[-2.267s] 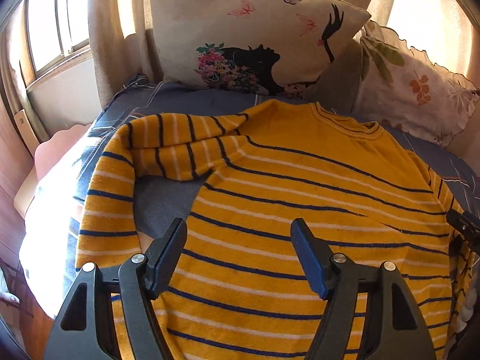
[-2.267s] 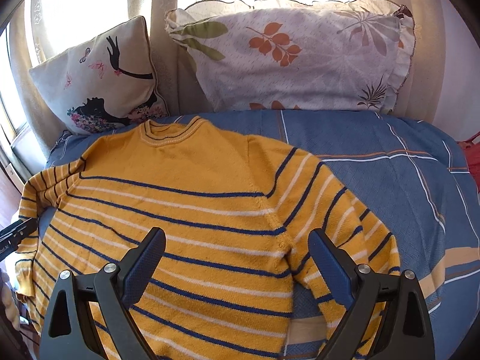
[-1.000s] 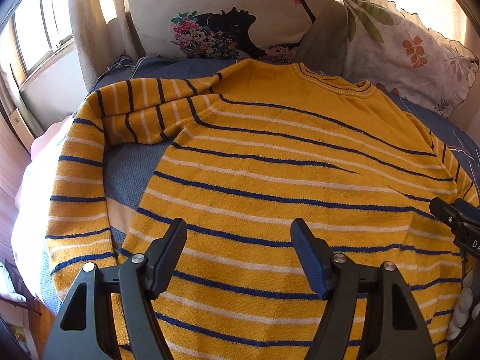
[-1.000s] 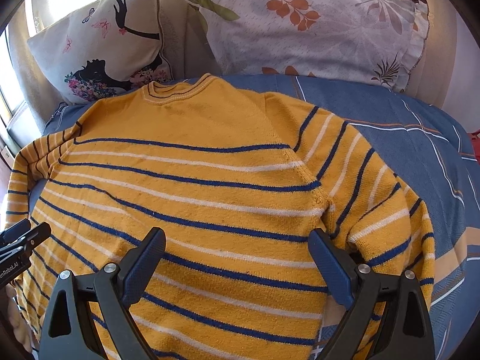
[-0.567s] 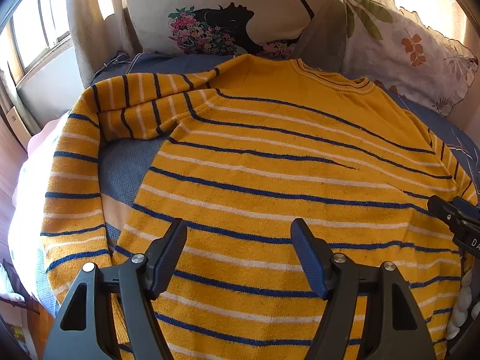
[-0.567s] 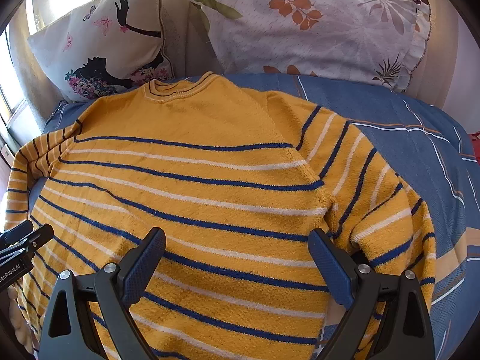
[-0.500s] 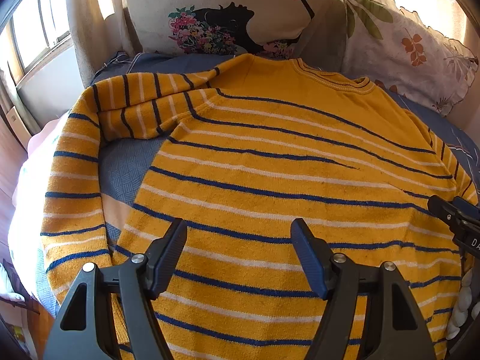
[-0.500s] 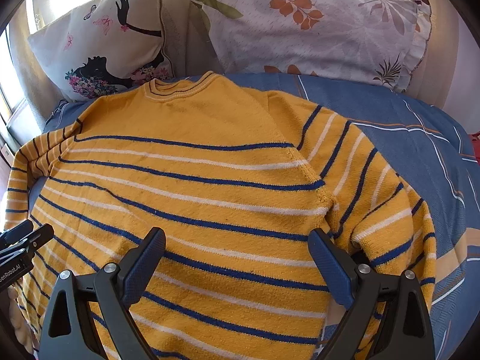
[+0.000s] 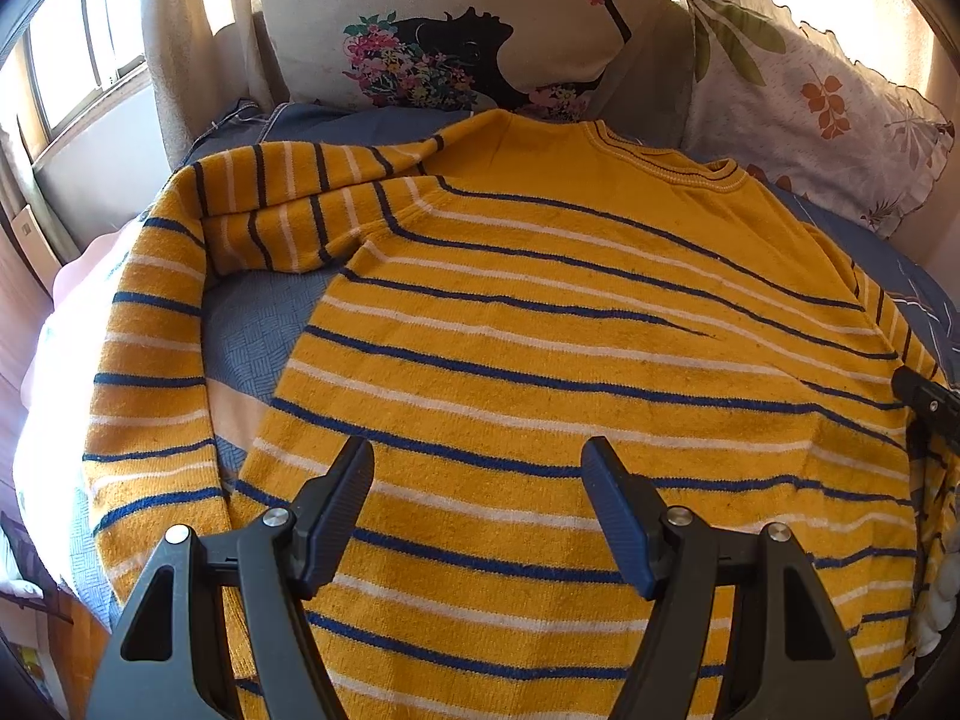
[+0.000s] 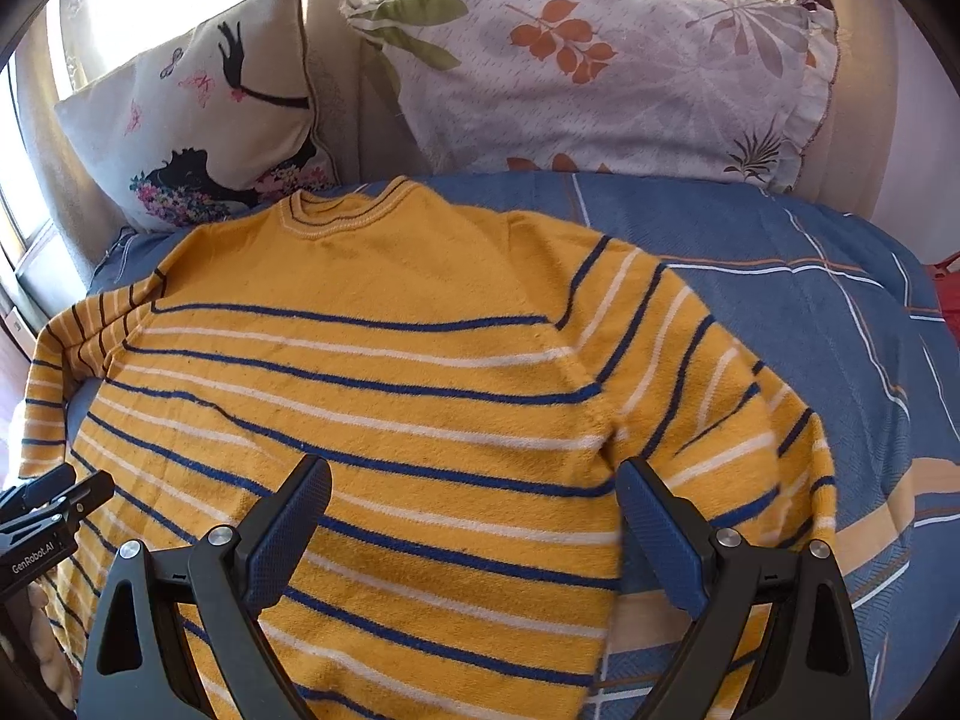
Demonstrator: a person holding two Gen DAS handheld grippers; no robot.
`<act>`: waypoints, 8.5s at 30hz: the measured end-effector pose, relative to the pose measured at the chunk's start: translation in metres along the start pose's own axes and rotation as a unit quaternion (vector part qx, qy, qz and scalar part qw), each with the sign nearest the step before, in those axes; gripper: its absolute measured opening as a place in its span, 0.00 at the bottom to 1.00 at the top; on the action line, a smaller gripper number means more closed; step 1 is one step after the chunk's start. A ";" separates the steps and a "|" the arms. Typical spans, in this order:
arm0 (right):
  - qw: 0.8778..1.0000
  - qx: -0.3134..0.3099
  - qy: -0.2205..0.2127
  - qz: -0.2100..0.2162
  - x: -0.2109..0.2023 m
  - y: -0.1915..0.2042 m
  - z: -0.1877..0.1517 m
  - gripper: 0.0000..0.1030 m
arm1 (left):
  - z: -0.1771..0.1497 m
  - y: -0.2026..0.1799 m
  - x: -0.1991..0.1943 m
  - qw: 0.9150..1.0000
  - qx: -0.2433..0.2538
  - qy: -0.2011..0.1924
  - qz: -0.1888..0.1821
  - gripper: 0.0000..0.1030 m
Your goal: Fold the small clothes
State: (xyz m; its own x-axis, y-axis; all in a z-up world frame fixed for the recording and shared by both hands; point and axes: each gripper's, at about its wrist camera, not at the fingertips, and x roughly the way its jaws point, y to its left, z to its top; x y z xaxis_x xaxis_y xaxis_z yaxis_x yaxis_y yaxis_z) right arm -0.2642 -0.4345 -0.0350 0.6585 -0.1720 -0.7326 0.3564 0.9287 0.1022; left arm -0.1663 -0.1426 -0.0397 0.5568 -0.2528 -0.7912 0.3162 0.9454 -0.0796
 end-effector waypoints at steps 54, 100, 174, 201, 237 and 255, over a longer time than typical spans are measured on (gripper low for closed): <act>0.985 -0.107 0.078 0.108 0.163 0.025 0.149 0.78 | 0.213 -0.005 0.147 0.992 0.116 0.017 -0.045 0.77; 0.996 0.027 0.079 -0.045 -0.060 -0.155 -0.049 0.68 | 0.073 0.023 -0.081 0.984 -0.025 -0.056 -0.167 0.74; 0.944 0.246 -0.210 -0.061 -0.159 -0.229 0.012 0.09 | 0.007 0.149 -0.089 0.974 -0.181 -0.079 -0.111 0.84; 0.939 -0.173 0.100 0.281 0.128 0.278 0.073 0.45 | -0.039 0.208 -0.097 0.966 -0.243 -0.064 -0.061 0.83; 0.994 -0.088 0.031 0.059 0.071 0.034 0.142 0.44 | 0.032 0.113 -0.056 0.987 -0.120 -0.040 -0.101 0.84; 0.979 -0.031 0.068 0.189 0.109 0.032 0.088 0.54 | 0.116 0.053 0.069 0.999 -0.037 0.010 -0.012 0.84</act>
State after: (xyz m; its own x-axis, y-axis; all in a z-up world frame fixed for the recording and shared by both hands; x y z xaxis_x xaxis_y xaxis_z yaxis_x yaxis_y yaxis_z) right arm -0.1230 -0.4527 -0.0523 0.6396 0.2284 -0.7340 0.0604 0.9369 0.3442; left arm -0.0226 -0.1339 -0.0280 0.5338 -0.2727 -0.8004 0.2714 0.9517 -0.1433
